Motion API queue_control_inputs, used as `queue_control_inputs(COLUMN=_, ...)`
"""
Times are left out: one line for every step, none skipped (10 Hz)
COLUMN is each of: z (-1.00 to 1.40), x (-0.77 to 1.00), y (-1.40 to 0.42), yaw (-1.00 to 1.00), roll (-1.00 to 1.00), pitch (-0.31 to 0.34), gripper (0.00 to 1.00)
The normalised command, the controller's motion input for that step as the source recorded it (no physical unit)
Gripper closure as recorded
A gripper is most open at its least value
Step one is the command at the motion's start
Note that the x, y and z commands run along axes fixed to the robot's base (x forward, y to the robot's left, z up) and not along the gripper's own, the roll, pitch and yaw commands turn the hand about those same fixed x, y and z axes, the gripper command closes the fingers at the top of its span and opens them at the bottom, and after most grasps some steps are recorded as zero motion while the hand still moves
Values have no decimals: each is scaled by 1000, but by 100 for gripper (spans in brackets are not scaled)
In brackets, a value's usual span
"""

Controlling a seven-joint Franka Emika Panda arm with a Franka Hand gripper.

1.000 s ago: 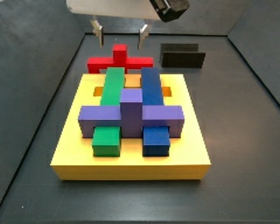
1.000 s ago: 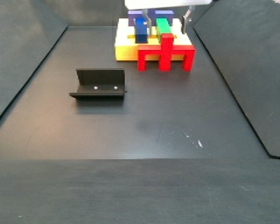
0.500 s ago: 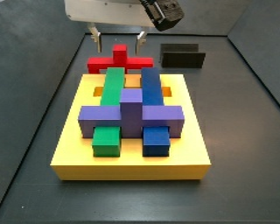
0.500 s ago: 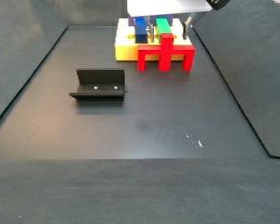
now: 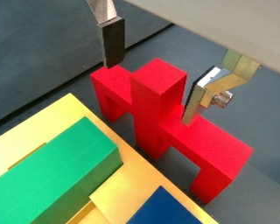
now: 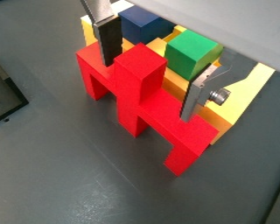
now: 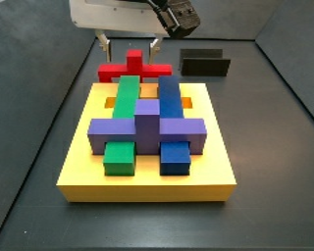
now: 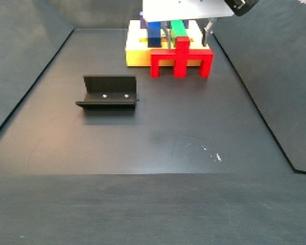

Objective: Pick up the red object. Move up. Move to above the board. Insert the red object.
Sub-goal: Pick up the red object.

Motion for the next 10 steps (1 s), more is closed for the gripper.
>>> queue_control_inputs(z=-11, x=71, y=-126, yaw=-43, roll=0, pitch=0, gripper=0)
queue_control_inputs(z=0, x=149, y=-123, yaw=-83, roll=0, pitch=0, gripper=0)
queue_control_inputs(z=0, x=40, y=0, yaw=-63, roll=0, pitch=0, gripper=0)
queue_control_inputs(z=0, x=-3, y=49, yaw=0, roll=0, pitch=0, gripper=0)
queue_control_inputs(z=-97, x=0, y=77, yaw=0, roll=61, pitch=0, gripper=0)
queue_control_inputs(z=-60, x=0, y=60, yaw=0, roll=44, pitch=0, gripper=0)
queue_control_inputs(z=0, x=0, y=0, yaw=0, roll=0, pitch=0, gripper=0)
queue_control_inputs(z=0, x=0, y=0, yaw=0, roll=0, pitch=0, gripper=100)
queue_control_inputs(z=0, x=0, y=0, yaw=0, roll=0, pitch=0, gripper=100)
queue_control_inputs(z=0, x=0, y=0, yaw=0, roll=0, pitch=0, gripper=100)
